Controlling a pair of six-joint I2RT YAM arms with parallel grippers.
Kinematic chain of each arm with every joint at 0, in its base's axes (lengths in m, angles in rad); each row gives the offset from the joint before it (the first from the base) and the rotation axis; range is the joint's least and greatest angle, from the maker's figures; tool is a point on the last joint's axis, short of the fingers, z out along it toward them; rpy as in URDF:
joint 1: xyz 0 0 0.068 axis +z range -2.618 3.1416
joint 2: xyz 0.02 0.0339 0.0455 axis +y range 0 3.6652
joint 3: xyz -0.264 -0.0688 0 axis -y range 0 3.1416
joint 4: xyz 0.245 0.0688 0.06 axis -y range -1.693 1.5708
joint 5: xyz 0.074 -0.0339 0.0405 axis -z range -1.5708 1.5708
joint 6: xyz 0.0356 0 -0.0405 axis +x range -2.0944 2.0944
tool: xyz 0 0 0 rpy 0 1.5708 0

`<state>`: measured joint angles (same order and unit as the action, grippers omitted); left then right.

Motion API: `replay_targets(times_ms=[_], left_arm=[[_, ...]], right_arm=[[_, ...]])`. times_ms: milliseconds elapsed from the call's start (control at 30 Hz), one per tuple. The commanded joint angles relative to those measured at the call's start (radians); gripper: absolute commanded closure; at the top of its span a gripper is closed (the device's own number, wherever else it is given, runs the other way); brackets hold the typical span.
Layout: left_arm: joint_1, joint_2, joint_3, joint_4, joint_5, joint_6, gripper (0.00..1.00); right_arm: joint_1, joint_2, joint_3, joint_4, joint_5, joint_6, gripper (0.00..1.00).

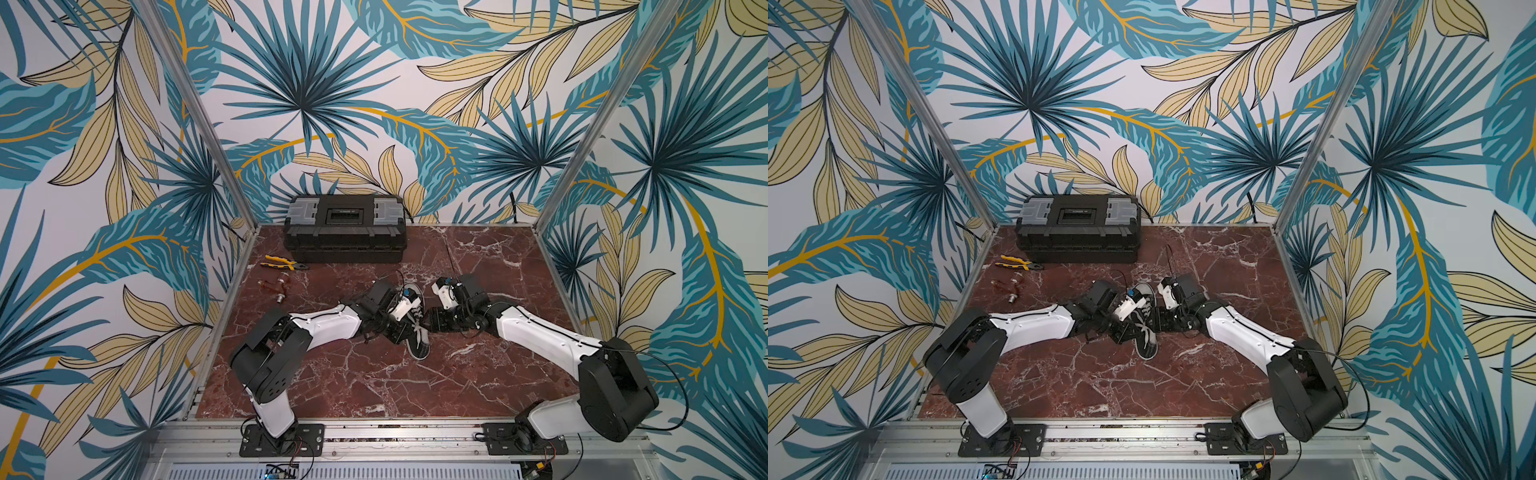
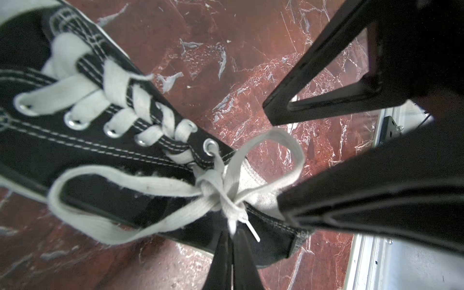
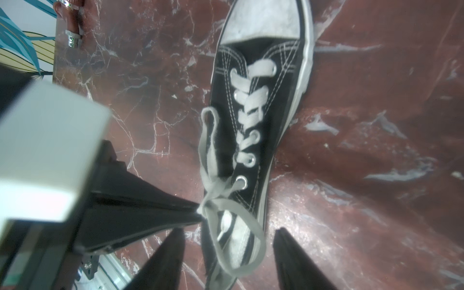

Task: Tie the shoes
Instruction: Tie the shoelace on the shoe.

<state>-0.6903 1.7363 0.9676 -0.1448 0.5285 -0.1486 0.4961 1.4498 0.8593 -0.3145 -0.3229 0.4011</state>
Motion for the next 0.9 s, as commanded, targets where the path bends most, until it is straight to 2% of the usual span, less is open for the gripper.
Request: replay_targets(times_ms=[0,233,633,867], left_arm=[[0.006,-0.039,-0.026,0.029,0.023,-0.008,1.0],[0.008,-0.04,-0.025,0.025,0.023,-0.004,1.0],[0.008,-0.047,-0.023,0.013,0.023,0.001,1.0],[0.008,-0.07,-0.034,-0.009,0.016,0.007,1.0]], right_arm=[[-0.003,0.017,-0.034,0.06,-0.037,0.003,0.3],[0.003,0.052,-0.035,0.084,-0.043,0.01,0.22],[0.006,0.131,0.016,0.059,0.009,0.004,0.23],[0.006,0.129,0.03,0.003,0.095,-0.009,0.25]])
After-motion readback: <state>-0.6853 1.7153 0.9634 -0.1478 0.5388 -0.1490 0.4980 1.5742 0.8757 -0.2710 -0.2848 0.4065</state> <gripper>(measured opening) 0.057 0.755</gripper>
